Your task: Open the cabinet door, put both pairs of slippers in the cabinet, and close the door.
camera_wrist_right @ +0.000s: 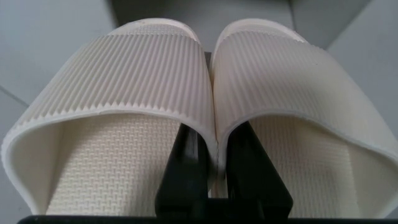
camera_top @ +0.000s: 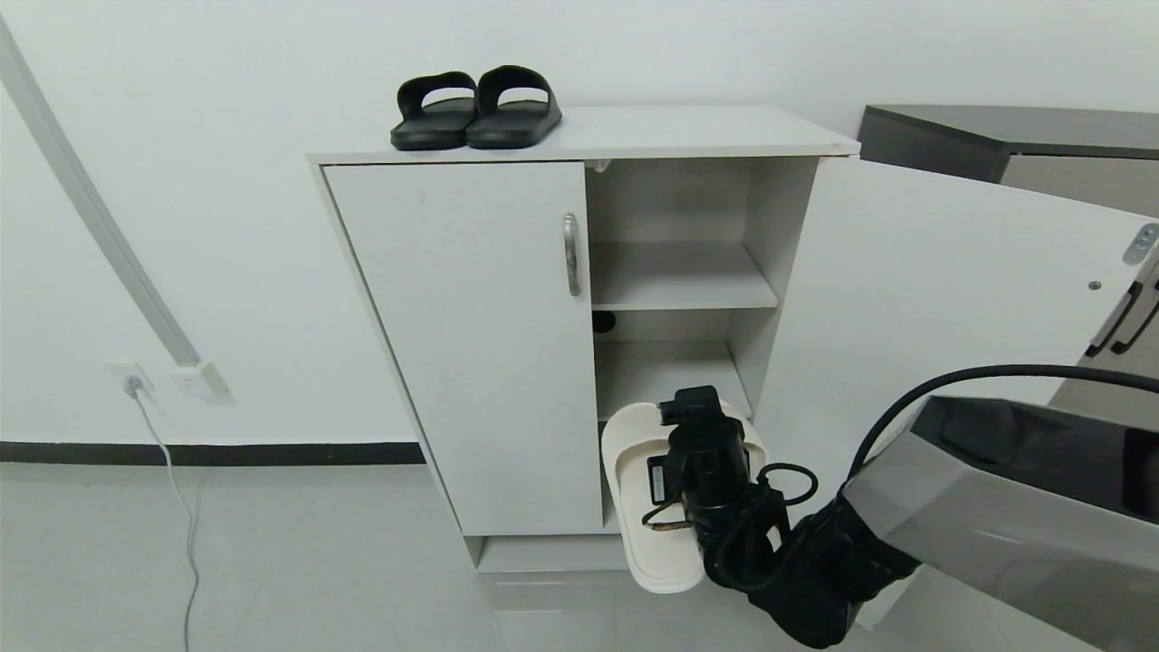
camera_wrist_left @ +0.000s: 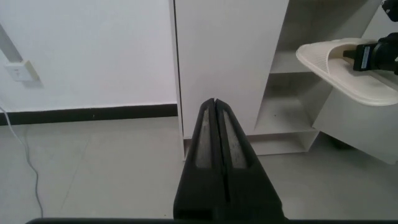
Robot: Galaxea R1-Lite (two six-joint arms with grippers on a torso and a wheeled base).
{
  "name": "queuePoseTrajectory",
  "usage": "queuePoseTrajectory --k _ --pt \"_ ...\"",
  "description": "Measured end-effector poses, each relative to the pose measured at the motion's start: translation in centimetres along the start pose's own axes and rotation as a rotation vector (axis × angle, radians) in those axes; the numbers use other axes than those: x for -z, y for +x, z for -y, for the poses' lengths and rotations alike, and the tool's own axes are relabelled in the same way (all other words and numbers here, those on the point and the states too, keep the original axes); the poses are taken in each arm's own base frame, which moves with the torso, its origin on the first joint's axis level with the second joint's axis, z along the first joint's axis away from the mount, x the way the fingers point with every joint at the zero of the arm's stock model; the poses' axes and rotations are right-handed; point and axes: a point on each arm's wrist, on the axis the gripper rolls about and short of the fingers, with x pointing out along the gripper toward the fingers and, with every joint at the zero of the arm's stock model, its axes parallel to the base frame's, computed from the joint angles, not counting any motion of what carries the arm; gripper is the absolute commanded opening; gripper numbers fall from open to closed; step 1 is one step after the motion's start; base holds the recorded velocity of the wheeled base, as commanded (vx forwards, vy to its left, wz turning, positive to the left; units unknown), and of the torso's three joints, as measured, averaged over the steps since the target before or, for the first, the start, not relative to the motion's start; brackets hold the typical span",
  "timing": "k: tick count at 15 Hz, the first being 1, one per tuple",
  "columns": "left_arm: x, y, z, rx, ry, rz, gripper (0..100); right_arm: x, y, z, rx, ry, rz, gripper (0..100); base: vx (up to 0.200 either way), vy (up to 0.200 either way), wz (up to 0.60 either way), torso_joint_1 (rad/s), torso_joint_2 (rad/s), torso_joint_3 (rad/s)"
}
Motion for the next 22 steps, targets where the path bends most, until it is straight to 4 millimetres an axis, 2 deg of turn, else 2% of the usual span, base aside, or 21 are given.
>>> queuePoseTrajectory --k 7,17,22 --pt "0.0 0.0 0.0 0.003 0.001 0.0 0 0.9 0.9 -0.1 0.008 -0.007 -0.009 0 0.0 0.0 0.0 0.0 0.0 -0.011" --pt "0.0 0.0 0.0 0.003 0.001 -0.001 0 0.5 1.8 -0.1 0.006 0.007 0.006 0 0.0 0.0 0.0 0.002 0.0 -0.181" --pt "0.0 0.0 0.0 0.003 0.0 -0.001 0 0.8 2.6 0.4 0.032 0.015 0.011 0 0.0 0.0 0.0 0.001 0.0 -0.019"
